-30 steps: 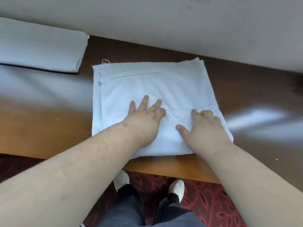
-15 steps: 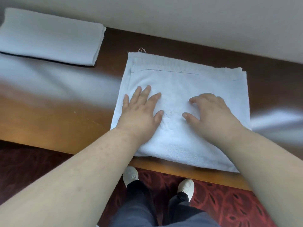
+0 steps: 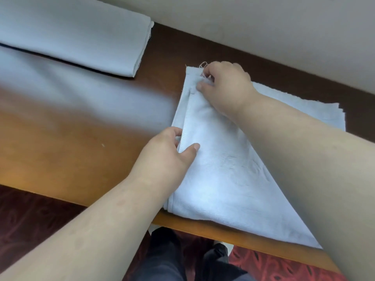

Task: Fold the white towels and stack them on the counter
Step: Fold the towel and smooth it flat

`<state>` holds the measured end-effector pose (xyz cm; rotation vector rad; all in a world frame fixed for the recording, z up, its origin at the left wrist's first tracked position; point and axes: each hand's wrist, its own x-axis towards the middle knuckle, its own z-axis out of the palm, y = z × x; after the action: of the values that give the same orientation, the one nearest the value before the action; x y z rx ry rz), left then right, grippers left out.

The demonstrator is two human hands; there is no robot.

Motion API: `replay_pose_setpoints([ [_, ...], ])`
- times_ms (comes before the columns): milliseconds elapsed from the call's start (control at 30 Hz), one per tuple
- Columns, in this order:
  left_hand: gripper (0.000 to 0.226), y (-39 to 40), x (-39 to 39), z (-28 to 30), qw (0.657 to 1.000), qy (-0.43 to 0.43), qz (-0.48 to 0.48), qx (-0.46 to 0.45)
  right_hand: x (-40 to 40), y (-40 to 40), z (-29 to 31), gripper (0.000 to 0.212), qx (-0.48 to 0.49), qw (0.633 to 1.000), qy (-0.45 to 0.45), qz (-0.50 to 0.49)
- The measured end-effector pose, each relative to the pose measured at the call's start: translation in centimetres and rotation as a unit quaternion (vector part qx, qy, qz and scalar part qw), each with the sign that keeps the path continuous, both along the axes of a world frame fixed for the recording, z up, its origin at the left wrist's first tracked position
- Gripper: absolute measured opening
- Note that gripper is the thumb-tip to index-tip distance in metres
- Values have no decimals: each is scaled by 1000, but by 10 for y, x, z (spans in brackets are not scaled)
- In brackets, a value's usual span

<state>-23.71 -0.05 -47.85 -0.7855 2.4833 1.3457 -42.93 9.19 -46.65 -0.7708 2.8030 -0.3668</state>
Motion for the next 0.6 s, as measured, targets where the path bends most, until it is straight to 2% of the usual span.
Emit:
replay_pose_setpoints([
  [67, 34, 1, 5, 5, 999, -36, -24, -12, -4, 1, -4, 16, -44, 999, 15, -3],
  [167, 45, 4, 19, 9, 995, -67, -43, -58, -5, 1, -7, 21, -89, 996, 6, -20],
  [333, 60, 10, 53, 7, 998, -2, -27, -63, -18, -9, -8, 22, -51, 998, 28, -6],
  [400, 57, 11, 59, 4, 996, 32, -22, -81, -20, -13, -9, 22, -33, 999, 34, 5],
  [500, 38, 11, 62, 3, 986, 63, 11, -156, -19, -14, -11, 23, -42, 998, 49, -10],
  [600, 39, 11, 65, -2, 989, 52, -7, -135, -14, -15, -15, 24, -47, 995, 75, -47],
])
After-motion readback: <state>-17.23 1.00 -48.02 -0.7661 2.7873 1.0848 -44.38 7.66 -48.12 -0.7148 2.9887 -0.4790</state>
